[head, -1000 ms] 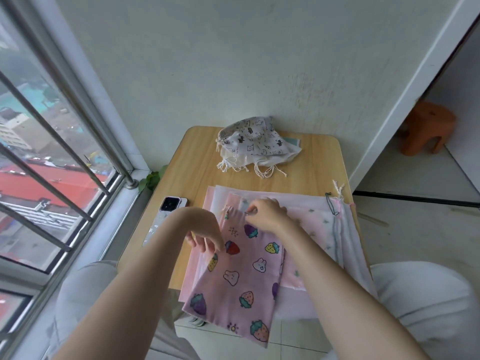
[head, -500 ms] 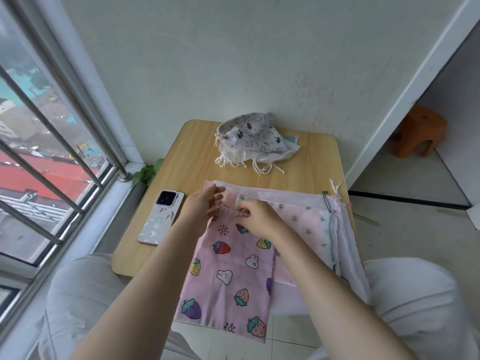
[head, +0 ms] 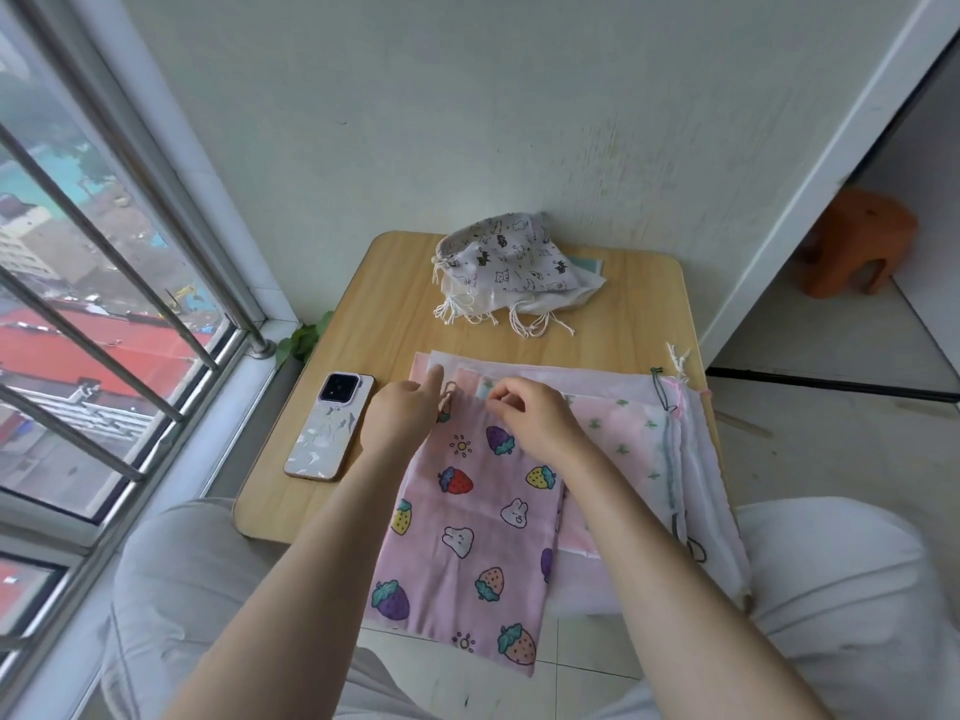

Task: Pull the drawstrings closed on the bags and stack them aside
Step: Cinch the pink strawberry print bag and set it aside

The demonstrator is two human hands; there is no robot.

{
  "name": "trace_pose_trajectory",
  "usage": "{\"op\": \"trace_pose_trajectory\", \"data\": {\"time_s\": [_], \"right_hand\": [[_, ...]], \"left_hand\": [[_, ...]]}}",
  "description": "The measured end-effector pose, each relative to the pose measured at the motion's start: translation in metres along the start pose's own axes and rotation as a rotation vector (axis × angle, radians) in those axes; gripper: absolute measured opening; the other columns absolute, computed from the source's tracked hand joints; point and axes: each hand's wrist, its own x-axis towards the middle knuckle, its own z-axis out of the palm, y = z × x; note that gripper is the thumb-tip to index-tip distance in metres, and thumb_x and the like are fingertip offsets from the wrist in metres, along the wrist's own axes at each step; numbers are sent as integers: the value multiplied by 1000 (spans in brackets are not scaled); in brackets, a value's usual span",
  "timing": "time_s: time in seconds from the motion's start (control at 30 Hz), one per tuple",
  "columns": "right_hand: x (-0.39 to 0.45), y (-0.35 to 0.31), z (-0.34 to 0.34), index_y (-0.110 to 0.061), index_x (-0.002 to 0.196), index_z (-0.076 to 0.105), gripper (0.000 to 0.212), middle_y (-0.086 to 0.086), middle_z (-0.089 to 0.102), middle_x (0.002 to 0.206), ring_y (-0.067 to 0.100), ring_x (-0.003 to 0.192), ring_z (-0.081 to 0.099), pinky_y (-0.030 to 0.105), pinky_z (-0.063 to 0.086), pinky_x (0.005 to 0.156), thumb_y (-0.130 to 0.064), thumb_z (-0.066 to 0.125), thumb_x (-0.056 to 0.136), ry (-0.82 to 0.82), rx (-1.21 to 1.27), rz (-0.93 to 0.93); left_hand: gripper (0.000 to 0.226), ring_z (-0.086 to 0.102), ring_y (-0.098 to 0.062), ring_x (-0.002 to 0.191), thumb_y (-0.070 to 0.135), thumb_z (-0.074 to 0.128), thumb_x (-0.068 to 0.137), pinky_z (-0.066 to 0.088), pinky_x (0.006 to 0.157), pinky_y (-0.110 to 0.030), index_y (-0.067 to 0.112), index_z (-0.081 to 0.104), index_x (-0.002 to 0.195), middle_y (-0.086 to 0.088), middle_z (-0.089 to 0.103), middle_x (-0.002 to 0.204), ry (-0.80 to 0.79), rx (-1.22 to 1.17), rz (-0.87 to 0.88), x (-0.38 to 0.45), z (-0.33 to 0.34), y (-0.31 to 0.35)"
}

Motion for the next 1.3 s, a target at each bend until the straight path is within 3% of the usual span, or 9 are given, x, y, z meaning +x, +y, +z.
{"op": "trace_pose_trajectory", "data": {"time_s": [0.17,0.43,0.6,0.77,0.87,0.97,1.07,1.17,1.3], "right_hand": [[-3,-2,2,-18,93,68,12,-4,66,86,15,83,61,31,50,75,-28,61,93,45,28,-22],[-3,15,-10,-18,98,66,12,-5,65,93,12,83,58,25,44,69,-25,56,95,151,-5,93],[-9,41,-27,-18,108,67,24,-3,62,109,17,104,57,29,46,86,-15,50,90,-66,-72,247],[-13,41,-23,-21,97,64,8,-6,59,93,19,94,59,33,51,84,-22,60,91,-135,-158,221],[-14,40,-20,-18,86,64,9,-4,60,90,17,89,60,35,52,85,-20,57,92,-119,-309,218],[-15,37,-17,-13,71,49,25,4,54,71,14,64,49,35,49,70,-22,51,94,-88,-315,193],[-12,37,-18,-12,82,49,19,0,53,77,16,70,47,32,39,64,-25,49,95,-39,-7,258],[-10,39,-17,-11,94,57,15,3,63,89,19,77,58,34,49,72,-26,56,93,75,263,307],[-10,41,-21,-11,97,65,10,2,66,86,15,68,59,26,48,58,-20,63,93,173,357,296]], "left_hand": [[52,50,-19,69,56,40,96,42,72,-32,11,54,75,-7,54,76,-125,-180,-91,-7,-1,10],[52,27,-17,50,40,43,100,21,53,-29,14,32,56,-1,28,54,-20,-101,88,-9,4,1],[61,48,-19,67,68,47,88,41,70,-34,8,53,80,-4,46,72,-85,-315,-164,-6,-6,-1],[86,66,-30,85,83,56,60,56,83,-42,2,66,87,-15,67,84,-342,-241,-35,-16,-15,-6],[59,67,-28,86,71,63,72,57,87,-44,14,68,85,-12,69,86,-353,-303,-17,-14,-12,-12],[44,61,-23,78,62,60,84,52,78,-38,18,64,81,-7,62,83,-206,-378,-134,-7,-6,-19],[49,52,-21,68,60,63,83,43,65,-32,11,62,80,-5,55,76,-131,-511,-248,-3,-2,-23],[50,38,-17,57,60,70,77,32,53,-27,13,52,72,-4,41,66,-93,-598,-245,-3,-1,-24],[51,39,-14,49,56,71,78,33,44,-22,11,50,67,-4,46,59,-52,-781,-167,-6,2,-29]]}}
